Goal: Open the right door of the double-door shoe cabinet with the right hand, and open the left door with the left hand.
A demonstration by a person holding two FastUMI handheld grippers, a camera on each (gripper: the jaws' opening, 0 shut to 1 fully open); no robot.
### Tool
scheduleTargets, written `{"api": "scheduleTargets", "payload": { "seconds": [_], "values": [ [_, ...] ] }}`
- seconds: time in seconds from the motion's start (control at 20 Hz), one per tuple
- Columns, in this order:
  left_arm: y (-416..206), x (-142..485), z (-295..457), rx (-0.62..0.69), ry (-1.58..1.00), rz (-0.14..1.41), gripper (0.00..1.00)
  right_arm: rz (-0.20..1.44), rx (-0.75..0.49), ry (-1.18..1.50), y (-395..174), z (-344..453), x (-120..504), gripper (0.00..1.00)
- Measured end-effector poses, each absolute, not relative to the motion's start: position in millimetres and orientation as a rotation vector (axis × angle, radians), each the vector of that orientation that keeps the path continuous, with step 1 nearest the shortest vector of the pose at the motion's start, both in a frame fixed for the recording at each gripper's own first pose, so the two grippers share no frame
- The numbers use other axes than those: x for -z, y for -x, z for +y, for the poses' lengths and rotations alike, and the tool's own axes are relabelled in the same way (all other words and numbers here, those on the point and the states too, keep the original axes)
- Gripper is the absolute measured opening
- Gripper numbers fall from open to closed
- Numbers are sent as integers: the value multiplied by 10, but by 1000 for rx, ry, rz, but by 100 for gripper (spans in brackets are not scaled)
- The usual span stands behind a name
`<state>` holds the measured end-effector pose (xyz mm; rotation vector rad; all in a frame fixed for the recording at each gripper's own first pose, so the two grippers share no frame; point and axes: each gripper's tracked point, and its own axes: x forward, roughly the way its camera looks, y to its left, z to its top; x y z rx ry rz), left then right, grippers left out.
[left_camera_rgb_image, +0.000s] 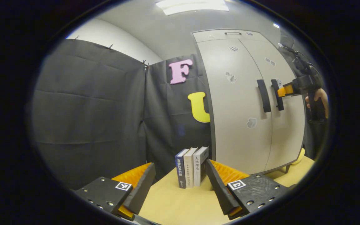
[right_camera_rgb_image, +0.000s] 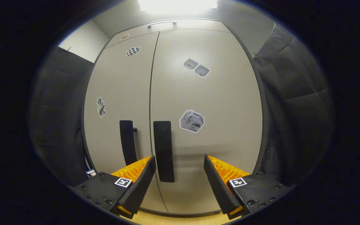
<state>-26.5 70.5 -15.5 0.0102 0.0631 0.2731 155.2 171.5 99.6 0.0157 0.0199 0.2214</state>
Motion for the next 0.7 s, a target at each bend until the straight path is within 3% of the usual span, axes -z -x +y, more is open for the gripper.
{"api": "scheduleTargets", "payload": {
  "seconds": [0.2, 0.35, 0.5, 0.6, 0.7],
  "values": [
    [303, 177, 799, -308, -4, 67, 95, 37, -229, -10, -1699, 1893, -989, 87],
    [342, 194, 856, -334, 5, 71, 95, 65, -222, -22, -1783, 1965, -961, 67],
    [366, 224, 896, -353, 16, 81, 95, 90, -204, -11, -1842, 2013, -930, 63],
    [385, 214, 910, -365, 20, 80, 95, 105, -194, -21, -1886, 2045, -898, 40],
    [396, 195, 919, -369, 24, 72, 95, 160, -174, -31, -1911, 2027, -802, 38]
  ]
}}
